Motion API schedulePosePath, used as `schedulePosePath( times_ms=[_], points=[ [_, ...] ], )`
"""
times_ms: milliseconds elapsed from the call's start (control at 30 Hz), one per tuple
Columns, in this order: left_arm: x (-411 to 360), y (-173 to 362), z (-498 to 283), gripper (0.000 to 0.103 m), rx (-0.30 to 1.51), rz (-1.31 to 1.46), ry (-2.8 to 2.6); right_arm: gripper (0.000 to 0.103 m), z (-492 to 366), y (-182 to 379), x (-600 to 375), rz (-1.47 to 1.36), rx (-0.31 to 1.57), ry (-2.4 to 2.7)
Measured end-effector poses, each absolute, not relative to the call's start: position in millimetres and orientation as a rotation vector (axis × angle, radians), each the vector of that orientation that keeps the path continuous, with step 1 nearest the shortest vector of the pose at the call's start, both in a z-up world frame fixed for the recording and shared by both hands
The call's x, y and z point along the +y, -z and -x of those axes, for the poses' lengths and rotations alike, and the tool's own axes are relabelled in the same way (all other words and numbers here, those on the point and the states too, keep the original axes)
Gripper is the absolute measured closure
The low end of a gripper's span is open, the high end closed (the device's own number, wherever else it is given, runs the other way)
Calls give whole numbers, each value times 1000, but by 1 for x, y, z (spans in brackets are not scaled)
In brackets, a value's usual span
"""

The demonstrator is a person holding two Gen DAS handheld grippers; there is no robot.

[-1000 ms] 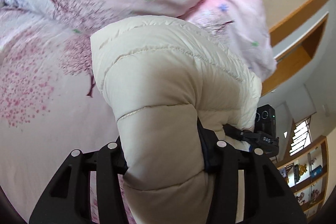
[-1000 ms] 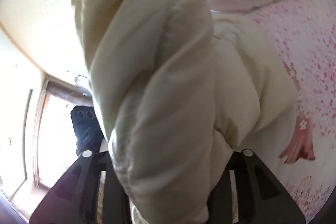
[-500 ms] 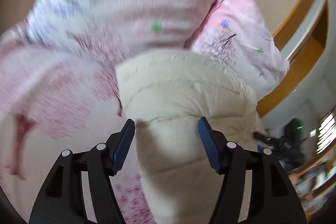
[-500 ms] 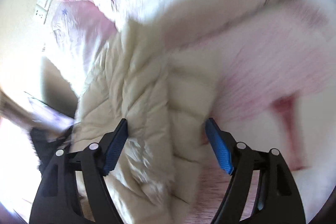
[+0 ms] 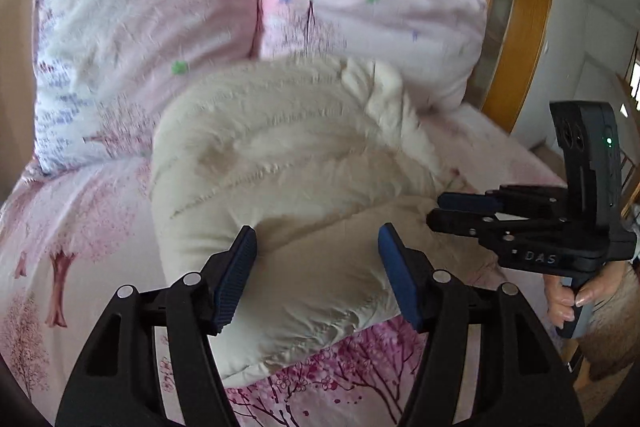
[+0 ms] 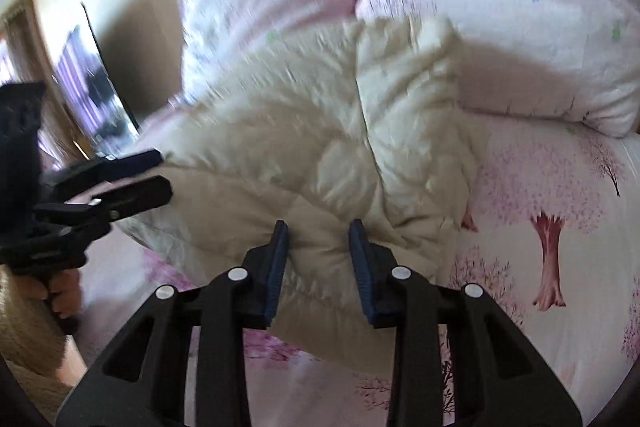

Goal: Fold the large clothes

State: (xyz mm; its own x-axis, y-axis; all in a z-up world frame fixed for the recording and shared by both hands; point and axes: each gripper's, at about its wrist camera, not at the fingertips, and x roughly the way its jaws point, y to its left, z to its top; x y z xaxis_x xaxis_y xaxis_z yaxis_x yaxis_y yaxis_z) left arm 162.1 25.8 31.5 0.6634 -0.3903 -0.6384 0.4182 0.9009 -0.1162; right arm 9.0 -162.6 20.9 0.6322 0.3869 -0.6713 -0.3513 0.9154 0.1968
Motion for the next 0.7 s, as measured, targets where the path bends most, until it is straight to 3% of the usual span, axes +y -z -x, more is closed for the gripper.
schedulePosePath(
  times_ms=[167,267,300,400,433,633,667,700],
  points=[
    [25,-6,-182,39,789,26,496,74,-45,17,-146,-34,870,-376],
    [26,0,-187,39,798,42,488,69,-59,1,-156,-97,898,-429],
    [26,0,-185,38,793,45,488,63,-61,-6,-163,-134,885,-445],
    [26,-3,-183,35,791,40,491,27,-72,-30,-199,-330,762,-399],
    [25,-3,-182,35,790,37,489,26,-79,-36,-212,-386,734,-362],
    [21,-3,-182,29,786,18,484,29,-158,-32,-240,-633,775,-242],
    [20,-3,-181,28,786,16,484,35,-169,-28,-240,-647,791,-219],
    [19,-3,-181,27,786,13,483,55,-179,-26,-238,-650,800,-216]
  ],
)
